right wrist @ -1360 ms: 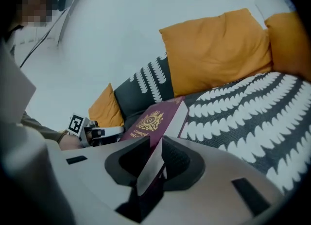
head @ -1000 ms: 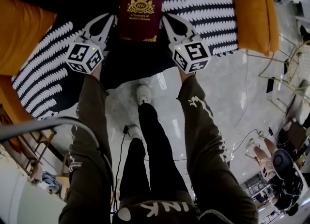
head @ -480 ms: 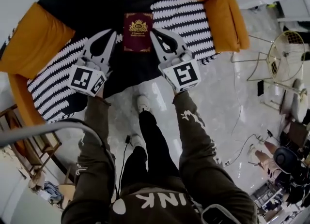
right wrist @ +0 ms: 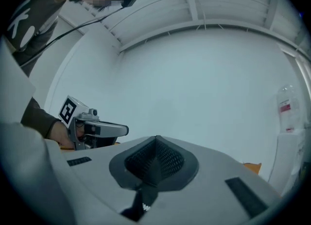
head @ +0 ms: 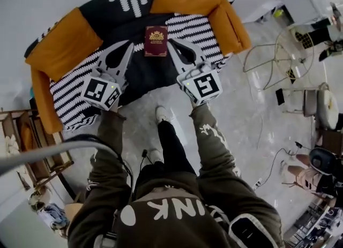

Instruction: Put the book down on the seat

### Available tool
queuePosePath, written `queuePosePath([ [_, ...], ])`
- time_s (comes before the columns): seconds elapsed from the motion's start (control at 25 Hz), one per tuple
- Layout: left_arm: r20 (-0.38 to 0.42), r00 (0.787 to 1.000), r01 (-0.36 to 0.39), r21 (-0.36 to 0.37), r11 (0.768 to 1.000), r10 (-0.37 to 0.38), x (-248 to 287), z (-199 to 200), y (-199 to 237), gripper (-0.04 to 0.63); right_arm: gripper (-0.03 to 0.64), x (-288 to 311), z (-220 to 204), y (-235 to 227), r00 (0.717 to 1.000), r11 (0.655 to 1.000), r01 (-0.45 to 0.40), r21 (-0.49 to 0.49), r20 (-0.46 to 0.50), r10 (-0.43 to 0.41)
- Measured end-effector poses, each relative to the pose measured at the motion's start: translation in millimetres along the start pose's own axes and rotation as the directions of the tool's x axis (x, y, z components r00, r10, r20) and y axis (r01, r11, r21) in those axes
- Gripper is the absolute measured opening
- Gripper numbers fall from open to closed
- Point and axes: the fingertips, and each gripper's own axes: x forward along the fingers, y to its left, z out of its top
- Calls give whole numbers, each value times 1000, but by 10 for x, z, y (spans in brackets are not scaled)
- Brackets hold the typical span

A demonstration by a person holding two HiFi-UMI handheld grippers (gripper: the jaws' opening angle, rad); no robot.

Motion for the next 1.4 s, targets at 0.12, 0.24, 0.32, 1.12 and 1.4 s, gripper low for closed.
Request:
queuePosePath([
  [0.12,23,1000,3,17,1000,-4,-455,478,-297,3,11,-319,480,448,999,1000,-11,-13,30,11],
  [0.24,53,999,-2,44,999,0,-864,941,-582,3,11,-635,944,843,998,999,-14,-29,55,16],
  [0.32,66,998,-3,55,998,-1,-1125,1186,-786,3,9,-846,1192,1069,998,1000,-8,-29,63,10],
  [1.12,107,994,-3,101,995,-7,-2094,2235,-1917,3,11,-2020,2318,1802,996,996,13,-83,89,-6],
  [1.4,109,994,-6,126,992,-8,-2059,2305,-2112,3,11,-2245,2391,1715,995,996,23,-89,104,-13],
])
